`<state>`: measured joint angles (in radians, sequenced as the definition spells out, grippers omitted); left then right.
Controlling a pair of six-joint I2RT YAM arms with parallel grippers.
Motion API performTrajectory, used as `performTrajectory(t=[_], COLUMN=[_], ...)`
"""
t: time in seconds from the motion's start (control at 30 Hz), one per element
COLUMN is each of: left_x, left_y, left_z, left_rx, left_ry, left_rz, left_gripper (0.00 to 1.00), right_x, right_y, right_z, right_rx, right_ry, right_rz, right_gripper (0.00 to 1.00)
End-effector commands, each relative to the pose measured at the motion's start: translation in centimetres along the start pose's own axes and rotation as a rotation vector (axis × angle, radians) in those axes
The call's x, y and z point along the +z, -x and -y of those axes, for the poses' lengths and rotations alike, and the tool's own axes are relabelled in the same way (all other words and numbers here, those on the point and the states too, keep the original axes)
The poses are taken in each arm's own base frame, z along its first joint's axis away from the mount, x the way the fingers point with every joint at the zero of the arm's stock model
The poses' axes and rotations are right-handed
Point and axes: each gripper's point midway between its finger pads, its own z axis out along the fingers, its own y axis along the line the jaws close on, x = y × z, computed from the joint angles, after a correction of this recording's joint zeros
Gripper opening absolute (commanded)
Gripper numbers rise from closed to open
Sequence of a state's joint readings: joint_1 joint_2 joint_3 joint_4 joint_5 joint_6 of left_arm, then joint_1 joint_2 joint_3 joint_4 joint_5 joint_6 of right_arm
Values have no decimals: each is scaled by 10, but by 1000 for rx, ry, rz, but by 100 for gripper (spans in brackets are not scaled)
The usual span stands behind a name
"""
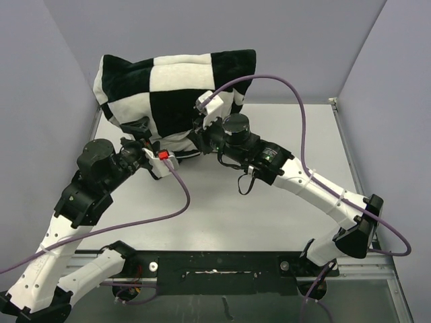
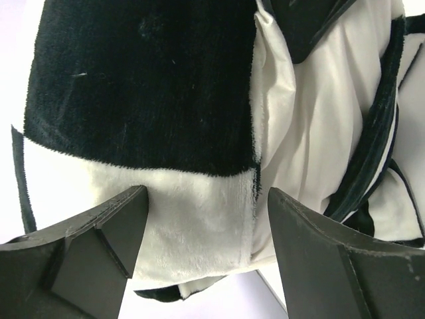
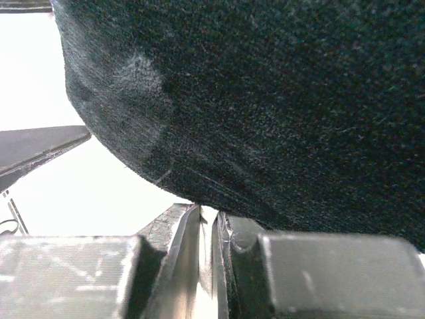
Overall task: Remove the pillowcase from the pillow
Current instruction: Remove the pillow from the pillowcase.
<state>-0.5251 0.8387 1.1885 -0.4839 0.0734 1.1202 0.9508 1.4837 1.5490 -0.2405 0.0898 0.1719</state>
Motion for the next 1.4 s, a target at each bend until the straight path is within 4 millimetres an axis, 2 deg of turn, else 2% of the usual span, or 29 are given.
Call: performTrajectory(t=[0.0, 0.2, 0.4, 0.47, 0.53, 0.63, 0.77, 0.83, 1.03, 1.2, 1.37], left_x=[-5, 6, 20, 25, 29, 29, 14, 5, -16, -29, -42], left_y=[-1, -3, -12, -14, -12, -3, 20, 31, 51, 57, 62], left_z=[8, -3, 8, 3, -13, -50, -101, -116, -145, -162, -186], left_rx=[-15, 9, 32, 39, 44, 62, 83, 86, 113, 141, 153], left_ry=[-52, -11, -36, 3, 81, 255, 482, 534, 631, 679, 799], left_rz=[-16, -30, -52, -57, -50, -21, 64, 100, 165, 161, 158], left_gripper=[71, 70, 71, 71, 70, 68, 66, 66, 66, 66, 66], right_x=[-27, -31, -37, -39, -41, -41, -37, -35, -33, -33, -32], right_y=[77, 75, 77, 78, 77, 70, 61, 57, 47, 37, 25], right_z=[-14, -18, -24, -25, -25, -23, -22, -20, -8, 11, 21], right_rx=[13, 10, 11, 6, 6, 3, 3, 1, -2, 7, -10], right_ry=[32, 35, 47, 49, 47, 39, 34, 28, -4, -41, -69], right_rz=[215, 214, 221, 222, 220, 210, 191, 182, 163, 143, 107], right_gripper=[0, 0, 0, 0, 0, 0, 0, 0, 0, 0, 0])
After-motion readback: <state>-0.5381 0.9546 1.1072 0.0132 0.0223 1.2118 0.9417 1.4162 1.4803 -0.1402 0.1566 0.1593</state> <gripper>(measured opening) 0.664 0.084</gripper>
